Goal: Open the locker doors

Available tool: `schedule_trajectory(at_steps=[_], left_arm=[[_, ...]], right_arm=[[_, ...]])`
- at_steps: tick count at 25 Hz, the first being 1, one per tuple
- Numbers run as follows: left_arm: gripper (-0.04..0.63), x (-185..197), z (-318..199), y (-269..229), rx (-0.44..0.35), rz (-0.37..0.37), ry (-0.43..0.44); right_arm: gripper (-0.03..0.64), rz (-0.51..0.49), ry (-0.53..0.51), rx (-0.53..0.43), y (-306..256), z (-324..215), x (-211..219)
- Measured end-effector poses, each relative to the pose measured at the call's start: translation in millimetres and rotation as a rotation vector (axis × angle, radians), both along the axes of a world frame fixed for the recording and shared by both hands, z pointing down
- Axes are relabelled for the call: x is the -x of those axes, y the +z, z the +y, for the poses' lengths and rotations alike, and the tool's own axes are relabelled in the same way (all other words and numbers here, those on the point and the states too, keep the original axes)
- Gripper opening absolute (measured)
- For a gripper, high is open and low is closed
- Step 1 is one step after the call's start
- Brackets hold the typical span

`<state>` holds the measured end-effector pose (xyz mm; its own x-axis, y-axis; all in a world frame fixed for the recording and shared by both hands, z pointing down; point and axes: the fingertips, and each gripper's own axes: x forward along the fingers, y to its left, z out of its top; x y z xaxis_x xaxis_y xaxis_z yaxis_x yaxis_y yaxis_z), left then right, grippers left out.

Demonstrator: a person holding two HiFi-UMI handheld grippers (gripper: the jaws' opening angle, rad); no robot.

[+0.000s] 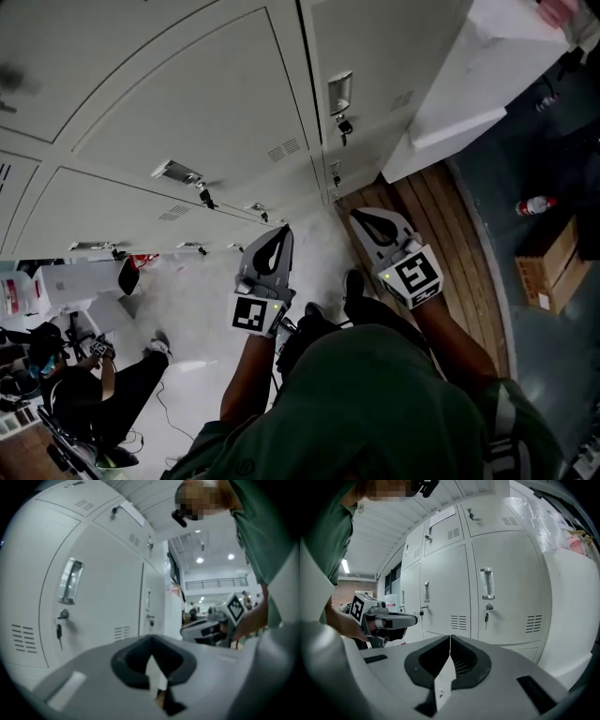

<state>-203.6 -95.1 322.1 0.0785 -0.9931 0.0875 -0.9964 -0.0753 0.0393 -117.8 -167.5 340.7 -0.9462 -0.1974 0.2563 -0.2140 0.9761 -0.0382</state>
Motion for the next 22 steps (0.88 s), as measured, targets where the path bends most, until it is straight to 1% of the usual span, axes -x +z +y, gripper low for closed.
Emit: schedule_trajectory(at_steps=[3,5,8,11,14,18,22], left_arm=[[0.002,3.5,-23.7,16.2,0.01,0.007,-0.051],[0.002,7.2,-37.5,26.8,0.01,0.012,-0.079],[0.002,14.2,-49.7,43.1,0.009,0.038,-0.132],[0.002,22.1,-61.4,61.5,0.017,0.049,-0.169],[0.002,27.1,-71.6,80.4,0.029,0.041,-0.183],[0.003,30.0,-80.9,108.8,0.06,0.035,-0.185],[0.003,30.7,-95.8,130.0,0.054,0.025,-0.168]], right_arm=[[0.005,0.009,-0.037,0.007,21.0,-24.2,6.7],[0.005,0.012,-0.046,0.012,35.2,-38.7,13.1],[0.005,0.029,-0.064,0.031,56.3,-54.0,22.4],[0.005,0.044,-0.064,0.048,79.0,-70.9,30.4],[0.005,0.061,-0.059,0.048,105.7,-85.8,39.1],[0.005,0.082,-0.041,0.074,142.8,-99.2,44.8],[0.006,0.102,-0.013,0.095,182.8,-112.5,48.7]])
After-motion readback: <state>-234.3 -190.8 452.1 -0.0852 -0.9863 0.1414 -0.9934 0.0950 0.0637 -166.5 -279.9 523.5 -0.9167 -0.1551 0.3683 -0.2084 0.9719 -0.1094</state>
